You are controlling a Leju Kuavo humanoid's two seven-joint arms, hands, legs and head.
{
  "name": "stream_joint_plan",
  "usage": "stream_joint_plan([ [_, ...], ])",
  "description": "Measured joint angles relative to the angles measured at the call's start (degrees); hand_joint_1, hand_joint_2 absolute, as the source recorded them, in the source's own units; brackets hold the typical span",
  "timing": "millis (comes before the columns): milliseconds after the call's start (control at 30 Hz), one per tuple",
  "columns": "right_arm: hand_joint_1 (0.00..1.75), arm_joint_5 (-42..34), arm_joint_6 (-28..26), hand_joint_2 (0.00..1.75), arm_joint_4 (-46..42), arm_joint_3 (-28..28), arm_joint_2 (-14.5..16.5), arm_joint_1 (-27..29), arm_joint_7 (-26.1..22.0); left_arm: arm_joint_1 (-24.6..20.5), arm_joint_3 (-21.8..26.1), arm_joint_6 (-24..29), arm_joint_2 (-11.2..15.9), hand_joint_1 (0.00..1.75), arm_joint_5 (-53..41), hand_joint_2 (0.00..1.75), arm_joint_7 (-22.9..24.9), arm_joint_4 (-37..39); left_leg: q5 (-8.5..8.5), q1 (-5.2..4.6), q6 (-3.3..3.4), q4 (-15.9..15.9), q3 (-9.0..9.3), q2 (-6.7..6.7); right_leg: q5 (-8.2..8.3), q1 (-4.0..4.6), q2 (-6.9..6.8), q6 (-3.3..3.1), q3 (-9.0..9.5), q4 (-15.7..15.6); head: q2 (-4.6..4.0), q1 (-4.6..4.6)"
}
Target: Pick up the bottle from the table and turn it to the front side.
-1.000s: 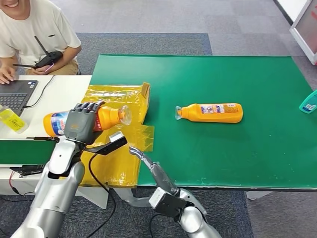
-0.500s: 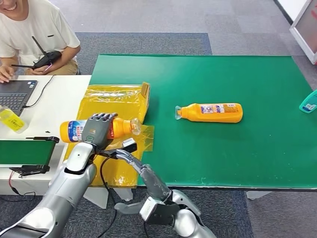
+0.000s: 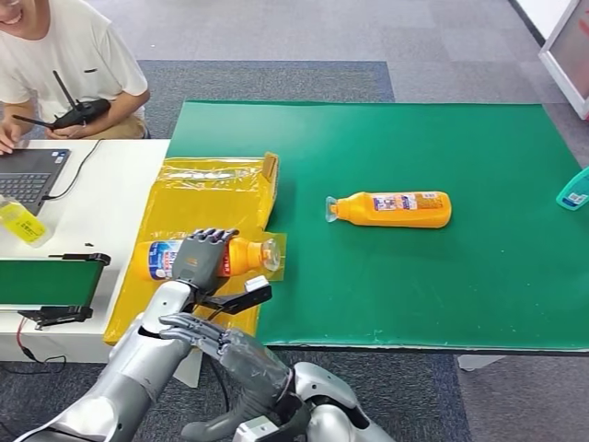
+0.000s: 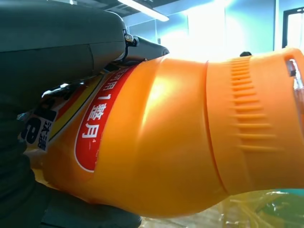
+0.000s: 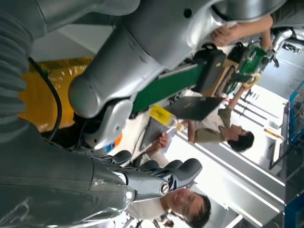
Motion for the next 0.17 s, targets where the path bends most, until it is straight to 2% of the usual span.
stream_joint_plan([
  [167, 0.0, -0.5, -0.05, 1.75, 2.31, 1.58, -0.29, -0.76, -0.34, -0.02, 0.05, 0.45, -0.46, 1.75, 0.17, 1.75, -0.05, 0.6, 0.0, 0.0, 0.0, 0.0, 0.0, 0.0, 0.0, 0.0, 0.0, 0.0, -0.01, 0.0, 0.0, 0.0],
])
